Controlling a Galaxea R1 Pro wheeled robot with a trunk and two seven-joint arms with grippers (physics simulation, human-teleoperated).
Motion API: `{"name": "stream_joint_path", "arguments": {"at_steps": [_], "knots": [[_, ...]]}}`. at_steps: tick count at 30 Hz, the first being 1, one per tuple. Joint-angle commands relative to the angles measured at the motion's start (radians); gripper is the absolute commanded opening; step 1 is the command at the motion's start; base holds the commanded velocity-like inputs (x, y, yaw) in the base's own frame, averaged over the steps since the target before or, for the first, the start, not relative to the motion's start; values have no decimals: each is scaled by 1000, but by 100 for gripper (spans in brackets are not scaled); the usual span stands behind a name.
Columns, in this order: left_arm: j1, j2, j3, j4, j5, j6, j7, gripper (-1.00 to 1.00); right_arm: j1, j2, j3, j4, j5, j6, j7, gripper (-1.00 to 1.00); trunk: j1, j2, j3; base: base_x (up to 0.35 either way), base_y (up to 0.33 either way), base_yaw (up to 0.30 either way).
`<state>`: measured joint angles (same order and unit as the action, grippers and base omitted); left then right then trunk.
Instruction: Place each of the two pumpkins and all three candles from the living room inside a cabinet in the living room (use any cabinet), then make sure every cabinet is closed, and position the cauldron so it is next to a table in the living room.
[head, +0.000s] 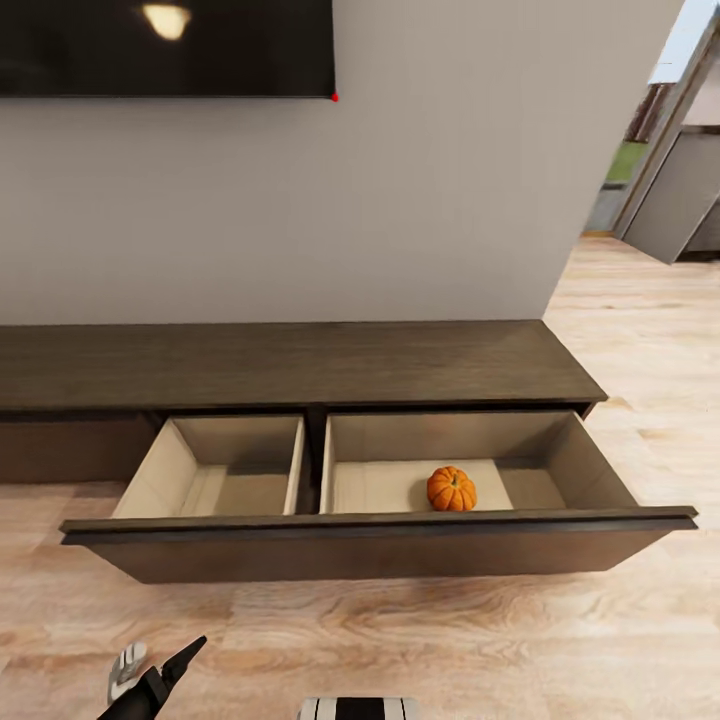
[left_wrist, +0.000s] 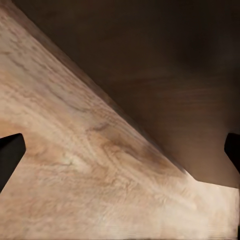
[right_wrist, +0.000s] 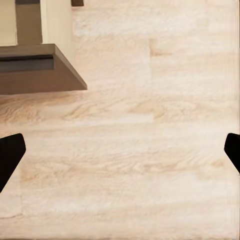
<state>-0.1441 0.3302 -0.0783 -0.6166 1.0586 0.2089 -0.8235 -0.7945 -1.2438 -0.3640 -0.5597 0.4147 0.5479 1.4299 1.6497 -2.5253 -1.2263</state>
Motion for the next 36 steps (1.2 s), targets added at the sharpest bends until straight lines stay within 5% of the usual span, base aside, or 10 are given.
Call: {"name": "stream_joint_path", "arguments": {"at_steps": [1,36], "knots": [[0,1,-3,0,11,9,-2,100,-4,1,-4,0,10,10,8,100,0,0,-1,0,0,-299],[0,0,-4,0,10,9,-2,100,-4,4,-4,24,10,10,-3,100,0,0,-1,-209,0,-300]]}}
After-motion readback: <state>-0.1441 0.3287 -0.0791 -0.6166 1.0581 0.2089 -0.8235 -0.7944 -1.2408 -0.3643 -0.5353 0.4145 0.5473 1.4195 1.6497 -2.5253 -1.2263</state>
